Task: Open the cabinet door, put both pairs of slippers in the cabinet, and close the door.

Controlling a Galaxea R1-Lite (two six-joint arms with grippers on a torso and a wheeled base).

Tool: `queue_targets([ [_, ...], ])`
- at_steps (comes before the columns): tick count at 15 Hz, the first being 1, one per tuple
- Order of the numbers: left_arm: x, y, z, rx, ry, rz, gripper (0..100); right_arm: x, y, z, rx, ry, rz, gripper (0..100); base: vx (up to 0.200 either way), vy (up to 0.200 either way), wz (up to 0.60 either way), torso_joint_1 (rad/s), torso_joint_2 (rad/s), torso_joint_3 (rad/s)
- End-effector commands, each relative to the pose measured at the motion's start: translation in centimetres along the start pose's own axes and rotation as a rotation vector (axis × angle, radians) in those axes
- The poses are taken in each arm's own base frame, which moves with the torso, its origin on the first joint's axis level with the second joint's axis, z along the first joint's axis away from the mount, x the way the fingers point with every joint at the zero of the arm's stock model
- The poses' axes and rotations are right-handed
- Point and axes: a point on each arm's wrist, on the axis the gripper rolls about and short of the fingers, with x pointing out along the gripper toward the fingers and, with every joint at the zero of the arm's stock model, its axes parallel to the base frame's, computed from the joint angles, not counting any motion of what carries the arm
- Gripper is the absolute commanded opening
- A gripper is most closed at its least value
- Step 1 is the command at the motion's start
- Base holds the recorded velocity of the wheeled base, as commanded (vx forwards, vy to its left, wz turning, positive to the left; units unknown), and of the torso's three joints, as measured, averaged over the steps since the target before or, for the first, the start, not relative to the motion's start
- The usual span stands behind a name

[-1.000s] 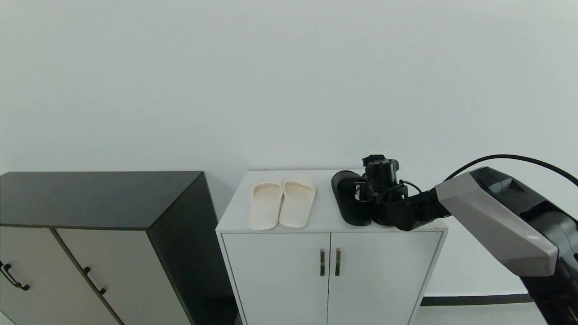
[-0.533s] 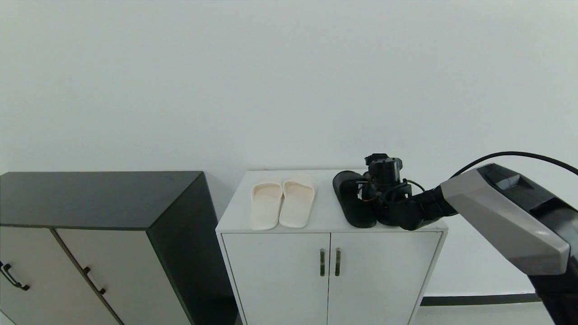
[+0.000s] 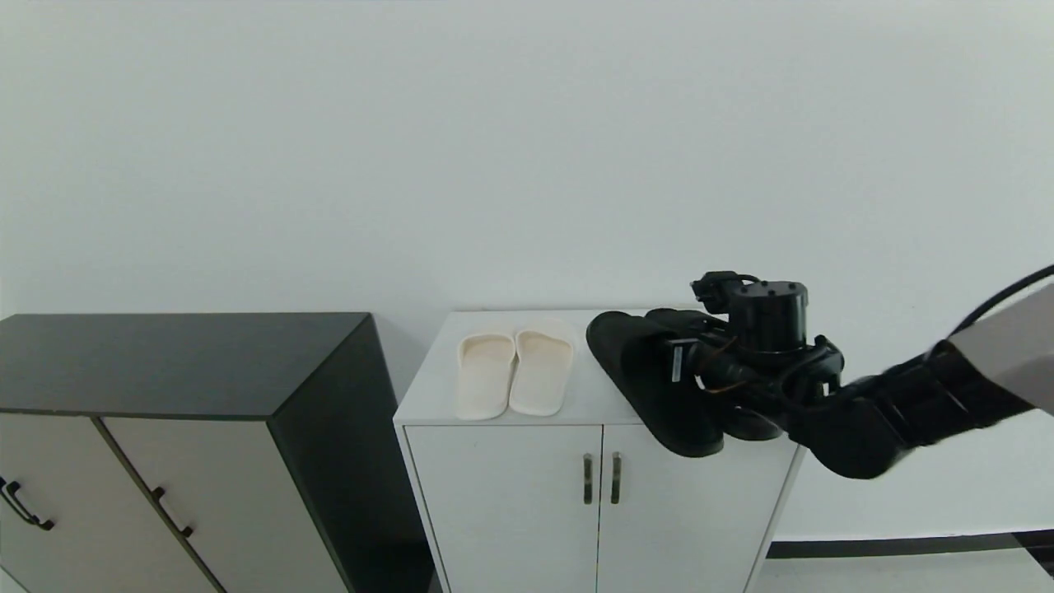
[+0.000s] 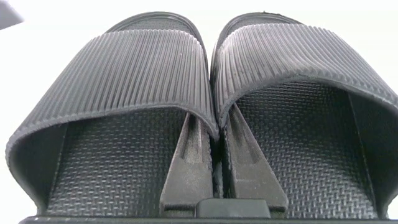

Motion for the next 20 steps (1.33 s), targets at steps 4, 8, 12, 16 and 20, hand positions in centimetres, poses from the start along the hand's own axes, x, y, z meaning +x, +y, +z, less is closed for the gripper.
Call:
queue_targets([
  [4,0.0,0.0,0.0,-0.001,0.001,-0.001,0,-15.6,2.4,0.8,-0.026,-0.041,0.420,0,0.000,0.000,0.00,0.000,0.00,0.000],
  [8,0.0,0.0,0.0,-0.001,0.001,-0.001,0,-18.4,3.7,-0.8,-0.052,0.004,0.550,0,0.000,0.000,0.00,0.000,0.00,0.000],
  [12,0.0,0.0,0.0,-0.001,0.001,-0.003,0,-18.5,3.6,-1.4,-0.054,0.023,0.547,0,-0.200,0.000,0.00,0.003,0.00,0.001],
  [16,0.0,0.0,0.0,0.001,0.001,-0.003,0,-19.7,3.1,-2.3,-0.061,0.042,0.555,0,-0.150,0.000,0.00,-0.008,0.00,0.003],
  [20,0.0,0.0,0.0,0.002,0.001,-0.004,0,-19.8,3.1,-2.6,-0.061,0.054,0.563,0,0.000,0.000,0.00,0.000,0.00,0.000],
])
